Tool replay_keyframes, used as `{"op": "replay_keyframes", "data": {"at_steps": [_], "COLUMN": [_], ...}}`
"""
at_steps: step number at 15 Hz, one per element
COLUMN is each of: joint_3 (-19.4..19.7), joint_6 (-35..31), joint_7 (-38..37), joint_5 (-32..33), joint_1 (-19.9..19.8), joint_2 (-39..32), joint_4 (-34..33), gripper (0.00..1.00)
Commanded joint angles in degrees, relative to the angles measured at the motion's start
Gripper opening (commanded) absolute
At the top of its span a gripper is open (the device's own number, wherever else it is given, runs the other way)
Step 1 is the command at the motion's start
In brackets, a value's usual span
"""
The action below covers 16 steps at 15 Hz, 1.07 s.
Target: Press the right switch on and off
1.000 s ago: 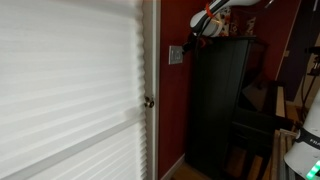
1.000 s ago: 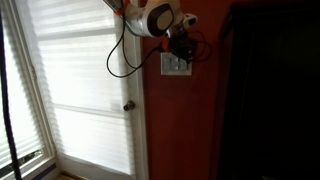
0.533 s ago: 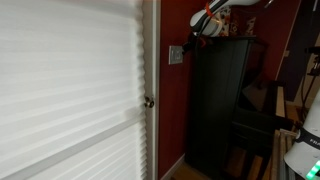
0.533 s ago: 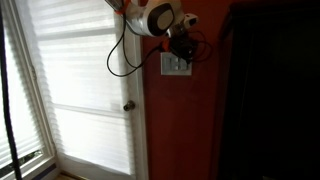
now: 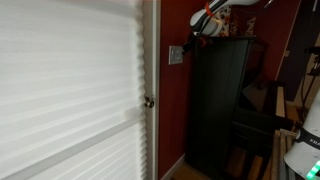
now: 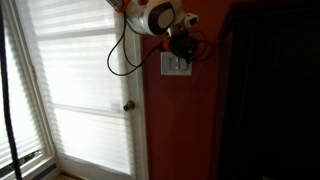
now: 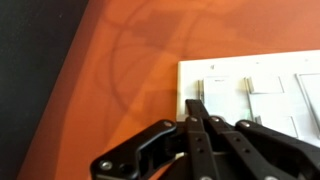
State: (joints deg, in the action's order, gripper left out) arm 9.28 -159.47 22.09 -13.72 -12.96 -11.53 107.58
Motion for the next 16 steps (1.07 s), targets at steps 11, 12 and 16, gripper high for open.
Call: {"op": "replay_keyframes", "data": {"at_steps": [11,12,16], "joint_3": [-1.3,-1.2,-1.3], "joint_6": [6.2,6.1,6.4], "joint_7": [1.4,1.2,1.9], "joint_5": [1.4,1.7,1.4], "joint_1": [-1.0,-1.0,-1.2], "joint_2": [1.5,1.3,1.1], "joint_4": [-2.0,-2.1,-2.2], "gripper": [0.00,0.00,0.00]}}
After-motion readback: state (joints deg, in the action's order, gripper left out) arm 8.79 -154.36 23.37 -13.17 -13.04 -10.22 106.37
